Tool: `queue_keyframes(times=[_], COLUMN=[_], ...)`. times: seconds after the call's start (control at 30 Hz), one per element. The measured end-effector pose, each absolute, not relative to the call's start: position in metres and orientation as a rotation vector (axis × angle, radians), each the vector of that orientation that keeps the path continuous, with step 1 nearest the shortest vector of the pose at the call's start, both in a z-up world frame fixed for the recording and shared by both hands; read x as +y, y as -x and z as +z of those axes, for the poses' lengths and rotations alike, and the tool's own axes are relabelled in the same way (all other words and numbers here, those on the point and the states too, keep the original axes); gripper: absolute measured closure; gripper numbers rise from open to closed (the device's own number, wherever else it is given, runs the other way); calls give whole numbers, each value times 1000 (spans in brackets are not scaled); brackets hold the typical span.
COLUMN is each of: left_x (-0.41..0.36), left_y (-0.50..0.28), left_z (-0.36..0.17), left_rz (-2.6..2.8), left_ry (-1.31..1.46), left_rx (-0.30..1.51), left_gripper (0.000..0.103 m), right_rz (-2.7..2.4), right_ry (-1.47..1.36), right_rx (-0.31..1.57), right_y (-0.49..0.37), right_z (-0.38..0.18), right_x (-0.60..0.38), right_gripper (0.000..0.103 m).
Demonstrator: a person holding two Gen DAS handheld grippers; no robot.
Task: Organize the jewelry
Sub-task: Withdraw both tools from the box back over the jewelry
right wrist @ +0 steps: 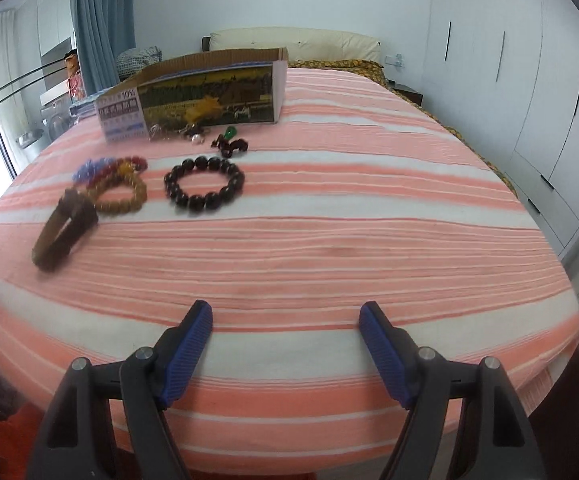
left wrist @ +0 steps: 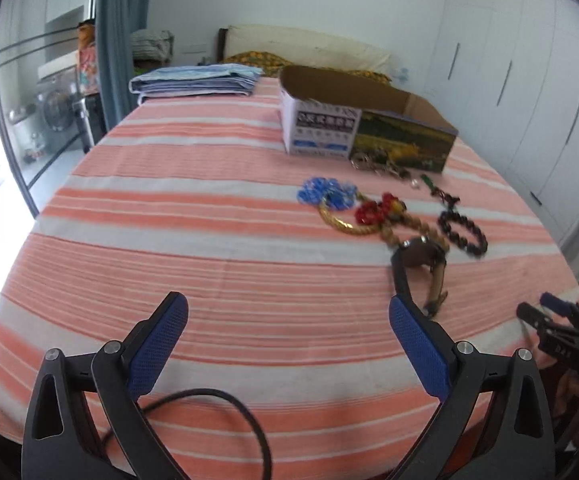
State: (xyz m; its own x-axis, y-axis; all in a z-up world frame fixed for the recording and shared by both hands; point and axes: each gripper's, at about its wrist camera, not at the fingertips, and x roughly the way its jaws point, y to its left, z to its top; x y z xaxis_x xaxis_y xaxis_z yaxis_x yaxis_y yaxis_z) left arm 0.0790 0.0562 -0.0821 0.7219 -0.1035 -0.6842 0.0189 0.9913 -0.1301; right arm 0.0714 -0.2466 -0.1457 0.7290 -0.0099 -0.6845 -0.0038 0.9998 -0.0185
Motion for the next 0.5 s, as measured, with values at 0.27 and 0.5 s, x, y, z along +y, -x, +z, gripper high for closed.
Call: queue_keyframes(times=[0.27,0.5], left_x=[40,31], left_y=[-82,-82], left_z=[-110,-119], left_rz=[-64,-35], left_ry=[54,-3], left_rx=[784,812], left_gripper=[2,1], right_rz=[-23,-53], right_ry=[-2,-14], right_rx=[708,688], right_y=[-68,-65], right_z=[-152,-153], right_x=[-247,-246], right_gripper=[21,18])
